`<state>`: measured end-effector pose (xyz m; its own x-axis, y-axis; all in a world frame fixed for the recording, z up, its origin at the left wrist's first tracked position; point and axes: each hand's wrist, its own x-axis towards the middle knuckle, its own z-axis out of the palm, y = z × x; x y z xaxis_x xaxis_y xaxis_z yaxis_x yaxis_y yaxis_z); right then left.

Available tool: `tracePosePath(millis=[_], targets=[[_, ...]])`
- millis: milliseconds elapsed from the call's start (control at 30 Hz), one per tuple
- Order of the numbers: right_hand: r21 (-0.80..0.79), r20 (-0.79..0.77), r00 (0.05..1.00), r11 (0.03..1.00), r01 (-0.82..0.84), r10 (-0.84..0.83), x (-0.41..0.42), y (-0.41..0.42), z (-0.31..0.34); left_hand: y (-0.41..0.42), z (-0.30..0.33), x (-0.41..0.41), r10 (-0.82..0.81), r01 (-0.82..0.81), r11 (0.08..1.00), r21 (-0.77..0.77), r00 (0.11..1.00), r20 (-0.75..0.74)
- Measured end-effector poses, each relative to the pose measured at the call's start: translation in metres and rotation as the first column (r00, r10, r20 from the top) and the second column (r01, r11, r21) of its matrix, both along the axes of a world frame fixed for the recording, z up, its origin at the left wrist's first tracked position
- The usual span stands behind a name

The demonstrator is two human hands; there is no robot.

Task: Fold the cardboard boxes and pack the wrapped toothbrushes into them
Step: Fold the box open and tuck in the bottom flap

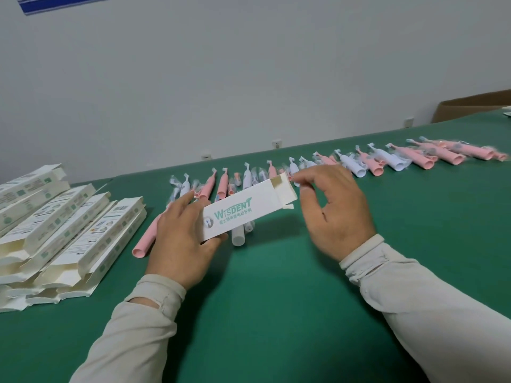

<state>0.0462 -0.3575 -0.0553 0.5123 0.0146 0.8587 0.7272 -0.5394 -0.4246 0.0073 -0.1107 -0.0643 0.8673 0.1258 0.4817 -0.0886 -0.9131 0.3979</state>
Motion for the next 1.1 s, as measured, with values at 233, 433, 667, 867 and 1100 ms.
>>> tracePosePath(millis=[233,433,667,867,1100], targets=[[0.026,-0.269,0.949,0.986,-0.164,0.165,0.007,-0.007,-0.009,-0.004,0.001,0.0,-0.109,0.11,0.991,-0.075,0.994,0.017],[0.025,-0.416,0.862,0.951,-0.309,0.291,0.008,-0.01,-0.008,-0.004,0.001,-0.001,-0.126,0.124,0.99,-0.061,0.992,-0.02],[0.045,-0.455,0.804,0.911,-0.409,0.383,0.008,-0.009,-0.005,0.004,0.001,0.001,-0.225,0.219,0.968,-0.126,0.974,-0.033],[0.18,-0.474,0.856,0.975,-0.134,0.205,0.018,0.002,-0.018,0.028,0.005,0.008,0.294,-0.153,0.879,-0.452,0.92,0.26],[-0.718,-0.36,0.933,0.648,-0.256,-0.03,0.036,0.066,-0.002,0.013,-0.006,0.009,0.327,-0.185,0.88,-0.437,0.905,0.274]])
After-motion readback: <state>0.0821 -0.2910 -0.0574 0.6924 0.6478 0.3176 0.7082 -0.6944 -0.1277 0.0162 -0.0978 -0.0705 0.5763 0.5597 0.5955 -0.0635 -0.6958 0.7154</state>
